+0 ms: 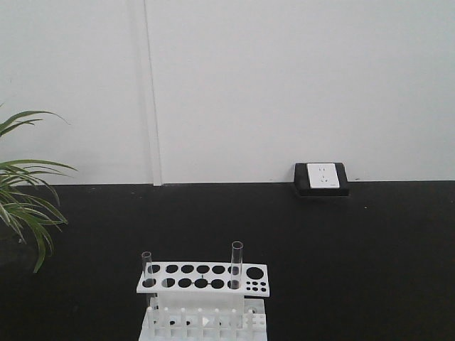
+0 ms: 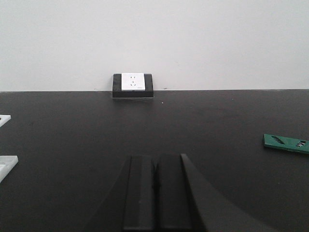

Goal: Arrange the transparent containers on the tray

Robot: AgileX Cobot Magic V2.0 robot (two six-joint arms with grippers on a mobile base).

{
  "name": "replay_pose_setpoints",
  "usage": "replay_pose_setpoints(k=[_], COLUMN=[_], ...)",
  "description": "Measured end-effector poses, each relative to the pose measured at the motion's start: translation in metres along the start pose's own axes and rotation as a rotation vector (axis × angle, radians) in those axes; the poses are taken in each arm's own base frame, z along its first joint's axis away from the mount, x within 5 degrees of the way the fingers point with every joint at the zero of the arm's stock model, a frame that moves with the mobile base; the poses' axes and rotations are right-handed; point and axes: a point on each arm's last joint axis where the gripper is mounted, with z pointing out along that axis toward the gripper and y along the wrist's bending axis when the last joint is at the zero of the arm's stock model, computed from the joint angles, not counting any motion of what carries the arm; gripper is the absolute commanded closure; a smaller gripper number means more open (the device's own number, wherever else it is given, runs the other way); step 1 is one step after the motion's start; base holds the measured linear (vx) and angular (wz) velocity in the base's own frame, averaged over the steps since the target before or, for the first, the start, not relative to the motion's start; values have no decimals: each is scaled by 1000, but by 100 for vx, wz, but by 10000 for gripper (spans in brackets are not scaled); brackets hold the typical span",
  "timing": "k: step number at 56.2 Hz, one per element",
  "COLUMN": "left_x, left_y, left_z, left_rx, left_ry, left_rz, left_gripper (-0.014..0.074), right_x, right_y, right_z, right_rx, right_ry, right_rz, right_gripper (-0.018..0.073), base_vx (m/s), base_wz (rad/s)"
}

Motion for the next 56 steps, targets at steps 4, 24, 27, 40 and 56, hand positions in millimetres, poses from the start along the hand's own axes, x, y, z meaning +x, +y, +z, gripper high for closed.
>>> replay_pose_setpoints(k=[4, 24, 27, 40, 56], left_x=[0, 0, 0, 0, 0], left_y=[0, 0, 0, 0, 0], left_z=[0, 0, 0, 0, 0], left_rx=[0, 0, 0, 0, -4], left_ry=[0, 0, 0, 0, -2], left_rz=[0, 0, 0, 0, 29], left_gripper=[600, 600, 600, 600, 600], right_x=[0, 0, 0, 0, 0], right_y=[0, 0, 0, 0, 0], right_z=[0, 0, 0, 0, 0], right_rx=[0, 0, 0, 0, 0], right_ry=[0, 0, 0, 0, 0], right_rz=[0, 0, 0, 0, 0], right_gripper=[571, 571, 571, 571, 571], base_vx=[0, 0, 0, 0, 0], base_wz=[0, 0, 0, 0, 0])
